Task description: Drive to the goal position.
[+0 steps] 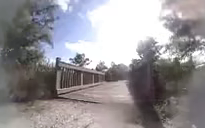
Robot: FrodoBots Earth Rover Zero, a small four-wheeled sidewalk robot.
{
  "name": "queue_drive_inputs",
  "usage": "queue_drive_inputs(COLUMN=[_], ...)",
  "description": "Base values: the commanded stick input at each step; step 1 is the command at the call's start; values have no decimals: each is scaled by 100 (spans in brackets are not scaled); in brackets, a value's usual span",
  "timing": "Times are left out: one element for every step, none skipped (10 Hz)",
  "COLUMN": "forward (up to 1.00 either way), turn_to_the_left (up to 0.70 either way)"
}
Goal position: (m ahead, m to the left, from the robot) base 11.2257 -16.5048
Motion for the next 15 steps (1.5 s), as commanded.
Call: queue_drive_inputs(forward=[70,70,70,70,70,70,70,70,70,70,70,70,70,70,70], turn_to_the_left=[0,0,0,0,0,0,0,0,-15,-33,-35,-35,-35,-35,-35])
